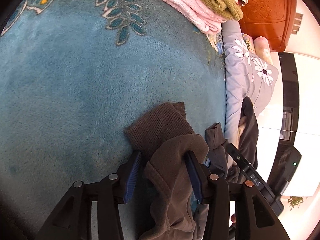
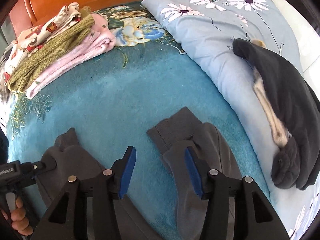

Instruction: Fold clothes

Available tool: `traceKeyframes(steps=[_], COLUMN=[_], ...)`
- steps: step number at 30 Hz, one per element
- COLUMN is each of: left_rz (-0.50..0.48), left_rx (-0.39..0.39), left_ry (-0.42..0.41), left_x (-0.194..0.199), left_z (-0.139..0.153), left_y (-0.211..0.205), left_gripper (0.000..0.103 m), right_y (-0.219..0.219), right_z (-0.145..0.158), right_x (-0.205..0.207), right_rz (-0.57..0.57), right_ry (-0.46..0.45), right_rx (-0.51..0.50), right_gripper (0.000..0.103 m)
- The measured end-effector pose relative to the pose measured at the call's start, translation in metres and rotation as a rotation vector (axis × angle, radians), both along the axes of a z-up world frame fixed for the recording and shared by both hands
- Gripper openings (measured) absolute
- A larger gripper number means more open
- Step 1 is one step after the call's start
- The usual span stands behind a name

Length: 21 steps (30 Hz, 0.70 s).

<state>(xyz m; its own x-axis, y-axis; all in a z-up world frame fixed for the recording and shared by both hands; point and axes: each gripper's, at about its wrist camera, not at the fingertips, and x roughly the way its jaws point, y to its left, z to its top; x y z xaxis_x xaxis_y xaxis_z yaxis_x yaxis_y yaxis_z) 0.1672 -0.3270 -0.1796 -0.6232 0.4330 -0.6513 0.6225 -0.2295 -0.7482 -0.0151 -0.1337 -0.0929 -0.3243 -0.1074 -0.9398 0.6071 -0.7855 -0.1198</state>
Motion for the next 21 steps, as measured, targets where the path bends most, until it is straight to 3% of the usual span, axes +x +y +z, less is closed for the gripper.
traceKeyframes(steps=[6,12,14,16,18,21], left_rz=[0.050,0.058,0.065,0.074,0.076,0.078], left_rx=[0.090,0.119,0.135,0.153,0.155,0.158], left_ry=[0.038,0.058,0.065,0.071,0.080,0.093], left_x=[0.003,-0.001,-0.001,-0.001,-0.001,-0.003], left_z=[-0.009,-0.012,-0.013,-0.015,-0.015,-0.014], left_y=[-0.007,-0.009,-0.010,-0.011,-0.012,-0.013], left_gripper=[0.052,0.053,0.054,0.054,0.054,0.054], right_y=[-0.023,-0.018,-0.014,-0.009,-0.004,-0.006], right_z=[-0.050,-0.063,-0.060,-0.056,-0.047,-0.008], right_x=[-0.031,-0.037,-0.038,-0.042,-0.047,-0.045], right_rz=[-0.028,-0.035,-0.059,-0.094,-0.135,-0.154], right_ry=[-0.052,-0.039,-0.023,-0.038,-0.065,-0.030], right_rx=[0.136,0.170,0.171,0.149,0.094,-0.069], right_gripper=[0.052,0.051,0.035,0.013,0.013,0.012])
